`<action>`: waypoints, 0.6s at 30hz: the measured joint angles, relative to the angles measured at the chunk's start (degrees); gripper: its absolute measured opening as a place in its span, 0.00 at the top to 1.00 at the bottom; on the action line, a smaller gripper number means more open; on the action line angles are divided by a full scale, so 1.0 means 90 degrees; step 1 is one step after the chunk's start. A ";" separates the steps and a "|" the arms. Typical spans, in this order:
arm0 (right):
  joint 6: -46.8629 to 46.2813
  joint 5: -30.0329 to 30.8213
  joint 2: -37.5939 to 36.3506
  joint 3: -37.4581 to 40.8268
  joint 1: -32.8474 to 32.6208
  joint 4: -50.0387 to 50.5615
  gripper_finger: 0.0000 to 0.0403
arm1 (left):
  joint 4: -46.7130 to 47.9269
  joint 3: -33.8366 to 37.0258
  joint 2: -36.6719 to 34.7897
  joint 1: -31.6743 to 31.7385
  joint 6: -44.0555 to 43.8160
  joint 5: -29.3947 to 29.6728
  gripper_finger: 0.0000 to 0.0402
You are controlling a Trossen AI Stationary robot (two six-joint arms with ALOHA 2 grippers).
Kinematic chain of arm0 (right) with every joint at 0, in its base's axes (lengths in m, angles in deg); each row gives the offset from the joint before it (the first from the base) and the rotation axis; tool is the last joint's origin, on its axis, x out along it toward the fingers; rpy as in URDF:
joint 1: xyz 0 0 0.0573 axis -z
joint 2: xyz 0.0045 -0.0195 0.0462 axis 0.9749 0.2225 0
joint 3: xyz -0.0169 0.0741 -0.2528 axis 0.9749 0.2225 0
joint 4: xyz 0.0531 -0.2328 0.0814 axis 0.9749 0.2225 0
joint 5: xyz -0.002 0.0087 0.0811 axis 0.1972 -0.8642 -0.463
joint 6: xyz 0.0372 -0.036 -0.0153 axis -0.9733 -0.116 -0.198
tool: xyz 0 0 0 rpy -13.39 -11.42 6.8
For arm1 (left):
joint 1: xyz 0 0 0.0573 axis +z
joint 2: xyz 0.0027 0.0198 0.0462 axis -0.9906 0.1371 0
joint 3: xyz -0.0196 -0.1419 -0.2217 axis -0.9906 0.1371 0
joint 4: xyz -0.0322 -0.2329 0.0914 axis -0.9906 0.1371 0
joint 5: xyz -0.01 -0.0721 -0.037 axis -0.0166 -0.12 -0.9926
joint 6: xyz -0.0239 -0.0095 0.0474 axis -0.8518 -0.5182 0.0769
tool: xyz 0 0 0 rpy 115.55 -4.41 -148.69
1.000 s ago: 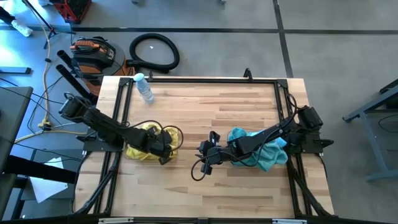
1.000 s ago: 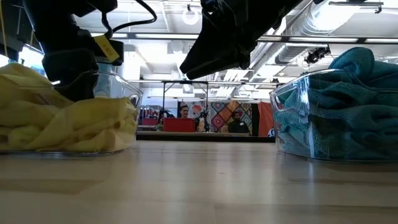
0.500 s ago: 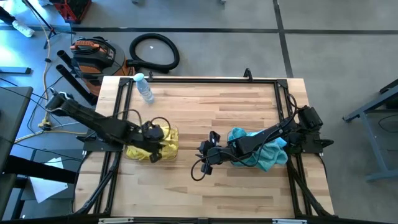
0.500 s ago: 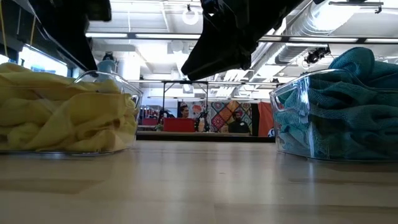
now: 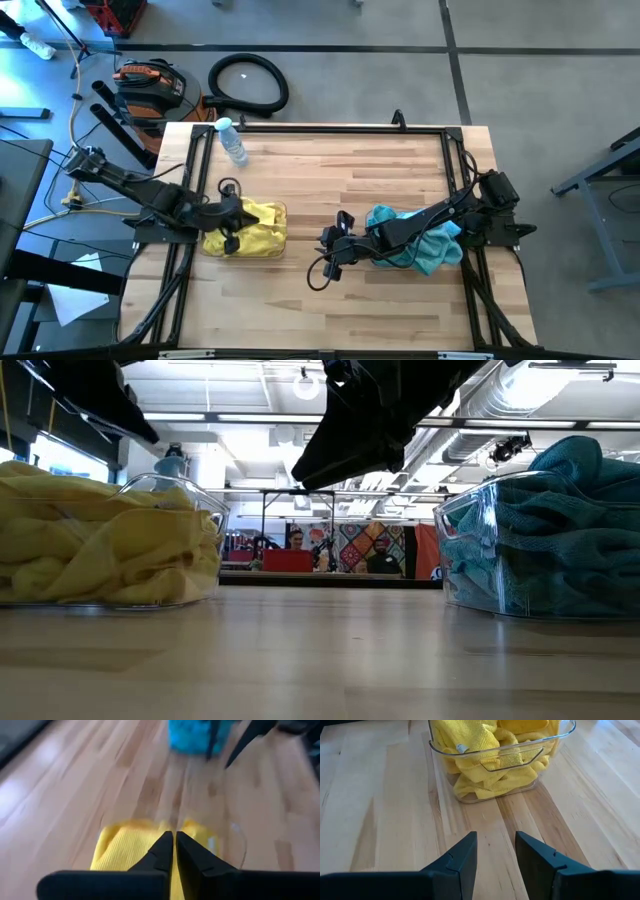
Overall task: Sort microfiber towel by color & place in baskets
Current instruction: Return to Home Position
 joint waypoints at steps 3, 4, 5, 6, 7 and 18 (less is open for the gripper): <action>0.0000 0.0039 0.0000 0.0000 0.0000 0.0000 0.68 | -0.1306 0.0719 -0.0568 0.0022 0.0774 -0.0041 0.98; 0.0000 0.0052 0.0000 0.0000 0.0000 -0.0002 0.68 | -0.1758 0.0954 -0.0755 0.0063 0.1033 -0.0120 0.99; 0.0000 0.0056 0.0000 0.0000 0.0000 -0.0007 0.68 | -0.2106 0.1178 -0.0961 0.0121 0.1274 -0.0265 1.00; 0.0000 0.0057 0.0000 0.0000 0.0000 -0.0016 0.68 | -0.2383 0.1388 -0.1167 0.0196 0.1462 -0.0413 1.00; 0.0000 0.0057 0.0000 0.0000 0.0000 -0.0019 0.68 | -0.2569 0.1551 -0.1356 0.0283 0.1611 -0.0561 0.99; -0.0068 0.0062 0.0000 0.0000 0.0000 -0.0017 0.68 | -0.2739 0.2811 -0.4181 0.1184 0.2051 -0.1487 1.00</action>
